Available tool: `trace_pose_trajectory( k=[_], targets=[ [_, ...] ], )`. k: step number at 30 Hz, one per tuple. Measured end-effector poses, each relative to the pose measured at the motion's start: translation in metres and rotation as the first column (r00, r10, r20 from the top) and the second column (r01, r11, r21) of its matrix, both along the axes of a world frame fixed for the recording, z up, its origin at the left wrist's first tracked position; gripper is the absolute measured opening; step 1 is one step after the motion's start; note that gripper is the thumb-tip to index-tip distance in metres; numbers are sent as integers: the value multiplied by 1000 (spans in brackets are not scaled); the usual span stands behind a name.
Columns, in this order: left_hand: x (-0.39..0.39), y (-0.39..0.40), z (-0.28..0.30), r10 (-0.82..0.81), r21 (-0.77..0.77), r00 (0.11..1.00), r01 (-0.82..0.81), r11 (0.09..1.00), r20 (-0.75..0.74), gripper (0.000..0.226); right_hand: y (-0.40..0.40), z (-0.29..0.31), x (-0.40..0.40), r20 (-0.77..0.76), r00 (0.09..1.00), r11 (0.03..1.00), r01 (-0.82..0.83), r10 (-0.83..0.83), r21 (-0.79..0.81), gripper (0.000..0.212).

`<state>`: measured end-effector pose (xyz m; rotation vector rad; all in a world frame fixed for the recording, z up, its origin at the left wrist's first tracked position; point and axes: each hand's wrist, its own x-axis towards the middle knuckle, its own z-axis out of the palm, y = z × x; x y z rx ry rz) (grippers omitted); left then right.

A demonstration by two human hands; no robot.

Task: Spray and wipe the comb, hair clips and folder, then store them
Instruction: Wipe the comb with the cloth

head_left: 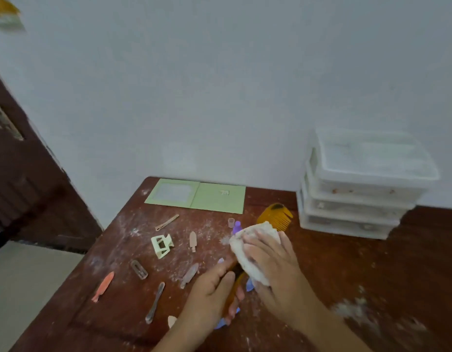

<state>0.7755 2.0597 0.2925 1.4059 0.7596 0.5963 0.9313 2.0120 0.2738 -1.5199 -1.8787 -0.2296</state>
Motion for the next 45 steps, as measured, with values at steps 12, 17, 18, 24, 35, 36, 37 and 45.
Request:
trace_pose_trajectory(
  k=[12, 17, 18, 24, 35, 36, 37, 45],
  targets=[
    [4, -38, -2, -92, 141, 986, 111, 984, -135, 36, -19, -4, 40, -214, 914, 936, 353, -345, 1, 45],
    [4, -35, -4, -86, 91, 986, 99, 991, -144, 35, -39, -24, 3, -17, 999, 995, 47, -46, 91, 33],
    [3, -35, -5, -89, 91, 986, 103, 991, -143, 34, -41, -26, 1, -14, 1000, 997, -1, 2, 76, 32],
    [-3, -38, -8, -125, 52, 985, 132, 990, -115, 35, -35, -14, 41, -126, 965, 973, 232, -231, -5, 41],
    [-4, -33, -4, -23, -183, 999, 29, 983, 34, 34, -51, 0, 30, -138, 977, 975, 182, -164, 126, 29],
    [-4, -34, -4, -32, -153, 999, 37, 988, 35, 34, -48, -3, 25, -61, 992, 988, 113, -107, 110, 27],
    [-4, -35, -4, -34, -114, 999, 37, 993, 27, 32, -46, -7, 25, -22, 996, 992, 90, -88, 84, 27],
    [-13, -18, -5, 84, 18, 996, -84, 996, -25, 30, -79, -21, 51, -365, 887, 958, 237, -281, -163, 37]
  ],
)
